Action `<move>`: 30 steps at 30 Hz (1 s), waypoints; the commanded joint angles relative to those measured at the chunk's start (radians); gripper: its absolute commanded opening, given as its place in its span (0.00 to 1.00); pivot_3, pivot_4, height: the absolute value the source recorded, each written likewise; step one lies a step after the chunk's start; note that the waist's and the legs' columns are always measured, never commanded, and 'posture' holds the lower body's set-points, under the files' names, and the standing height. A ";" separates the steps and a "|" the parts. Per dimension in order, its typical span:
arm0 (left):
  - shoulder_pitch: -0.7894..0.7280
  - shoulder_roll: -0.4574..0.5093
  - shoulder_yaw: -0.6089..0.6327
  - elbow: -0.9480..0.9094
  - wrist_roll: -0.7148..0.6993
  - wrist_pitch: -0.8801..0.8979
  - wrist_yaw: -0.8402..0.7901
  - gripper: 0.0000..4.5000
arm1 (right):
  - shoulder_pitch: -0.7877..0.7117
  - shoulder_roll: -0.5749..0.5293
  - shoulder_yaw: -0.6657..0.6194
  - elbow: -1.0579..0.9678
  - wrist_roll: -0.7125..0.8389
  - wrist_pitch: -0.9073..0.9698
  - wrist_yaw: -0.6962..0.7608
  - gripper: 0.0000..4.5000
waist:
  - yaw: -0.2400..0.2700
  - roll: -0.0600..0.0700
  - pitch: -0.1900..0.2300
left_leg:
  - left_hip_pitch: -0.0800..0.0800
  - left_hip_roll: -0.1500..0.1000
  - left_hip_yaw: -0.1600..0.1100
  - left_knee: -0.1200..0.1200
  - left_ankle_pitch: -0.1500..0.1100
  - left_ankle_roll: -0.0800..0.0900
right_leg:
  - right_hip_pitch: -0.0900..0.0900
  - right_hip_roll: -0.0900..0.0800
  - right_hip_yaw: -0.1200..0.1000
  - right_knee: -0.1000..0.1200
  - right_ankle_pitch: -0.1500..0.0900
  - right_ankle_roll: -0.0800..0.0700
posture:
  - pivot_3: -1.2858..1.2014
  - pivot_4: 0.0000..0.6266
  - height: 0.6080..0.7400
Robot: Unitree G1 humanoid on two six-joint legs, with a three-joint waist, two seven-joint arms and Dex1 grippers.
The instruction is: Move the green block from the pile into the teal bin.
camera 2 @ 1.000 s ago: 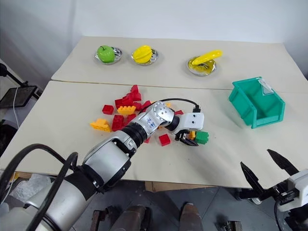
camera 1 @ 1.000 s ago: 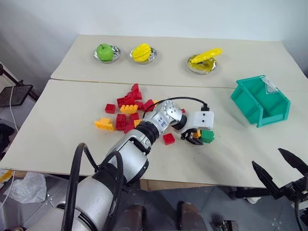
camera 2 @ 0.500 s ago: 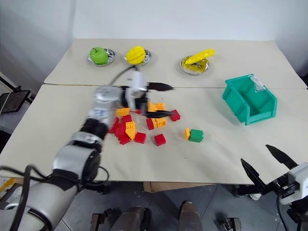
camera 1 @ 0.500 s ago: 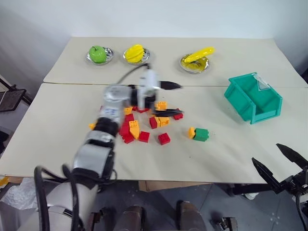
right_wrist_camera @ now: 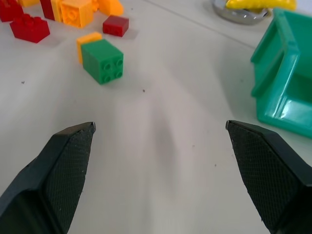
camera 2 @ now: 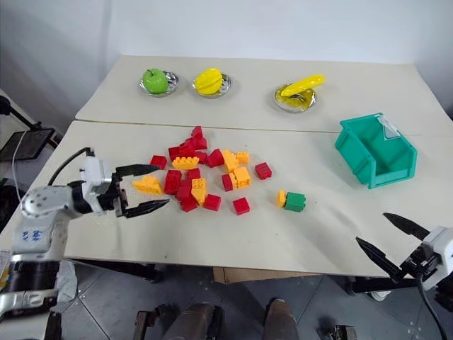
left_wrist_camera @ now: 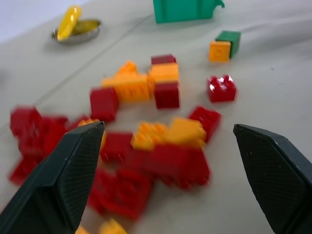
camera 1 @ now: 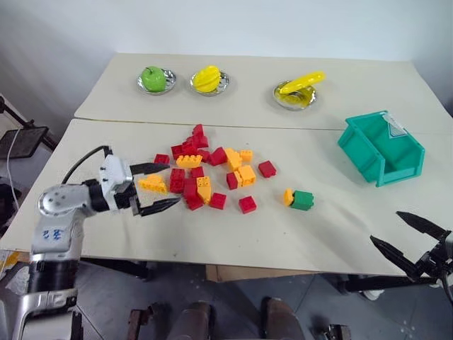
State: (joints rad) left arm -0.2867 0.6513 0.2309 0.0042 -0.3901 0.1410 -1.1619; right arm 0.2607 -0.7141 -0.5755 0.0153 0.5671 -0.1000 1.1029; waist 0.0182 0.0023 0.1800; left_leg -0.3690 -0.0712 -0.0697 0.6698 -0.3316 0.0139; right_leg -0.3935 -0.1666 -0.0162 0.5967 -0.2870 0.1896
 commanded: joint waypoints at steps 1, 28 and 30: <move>0.030 0.022 0.022 -0.125 -0.067 0.055 0.027 1.00 | -0.100 -0.059 0.050 -0.023 0.011 0.063 0.007 1.00 | -0.001 0.000 0.000 | 0.000 0.000 0.000 0.001 0.000 0.000 | 0.000 0.000 0.000 0.001 0.000 0.000 | 0.52 0.24 1.00; 0.058 -0.017 -0.143 -0.276 -0.135 0.108 0.052 1.00 | -0.931 -0.109 0.764 0.299 -0.360 0.411 0.241 0.96 | -0.022 0.001 0.000 | -0.004 0.000 -0.002 0.004 -0.002 -0.003 | -0.004 0.001 -0.004 0.003 -0.001 -0.003 | 0.52 0.24 1.00; 0.056 -0.018 -0.146 -0.277 -0.138 0.108 0.053 1.00 | -0.913 -0.114 0.754 0.286 -0.348 0.396 0.265 0.88 | -0.021 0.001 0.000 | -0.004 0.000 -0.002 0.004 -0.002 -0.003 | -0.004 0.001 -0.004 0.003 -0.001 -0.003 | 0.52 0.24 1.00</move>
State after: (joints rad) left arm -0.2281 0.6291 0.0821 -0.2322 -0.5112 0.2590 -1.1068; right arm -0.6559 -0.8147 0.2170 0.3227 0.2030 0.3165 1.3520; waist -0.0031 0.0031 0.1800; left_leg -0.3728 -0.0714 -0.0716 0.6742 -0.3336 0.0114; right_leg -0.3973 -0.1656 -0.0197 0.5998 -0.2879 0.1864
